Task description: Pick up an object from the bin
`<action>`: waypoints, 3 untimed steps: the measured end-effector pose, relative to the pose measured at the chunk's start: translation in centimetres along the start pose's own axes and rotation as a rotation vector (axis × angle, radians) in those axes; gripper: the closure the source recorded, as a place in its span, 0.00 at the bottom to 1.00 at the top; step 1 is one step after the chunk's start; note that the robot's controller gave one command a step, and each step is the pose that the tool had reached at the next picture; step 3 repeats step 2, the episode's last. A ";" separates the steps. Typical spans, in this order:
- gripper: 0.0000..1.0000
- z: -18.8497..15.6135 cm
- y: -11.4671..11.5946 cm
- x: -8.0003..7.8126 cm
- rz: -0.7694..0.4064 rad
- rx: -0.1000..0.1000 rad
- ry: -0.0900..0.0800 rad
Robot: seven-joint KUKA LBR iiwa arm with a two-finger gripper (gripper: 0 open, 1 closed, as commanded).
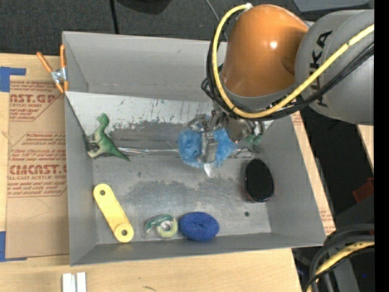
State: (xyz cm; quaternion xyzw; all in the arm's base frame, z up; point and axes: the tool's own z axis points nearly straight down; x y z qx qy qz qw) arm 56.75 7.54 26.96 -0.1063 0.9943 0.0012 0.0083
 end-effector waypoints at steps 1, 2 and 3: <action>1.00 0.0 0.0 0.0 0.000 0.000 0.001; 1.00 0.0 0.0 0.0 -0.001 0.000 0.001; 1.00 0.0 0.0 0.0 -0.001 0.000 0.001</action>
Offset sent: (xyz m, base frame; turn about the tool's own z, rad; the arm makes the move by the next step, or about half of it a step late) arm -0.0289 0.0259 0.0187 -0.4098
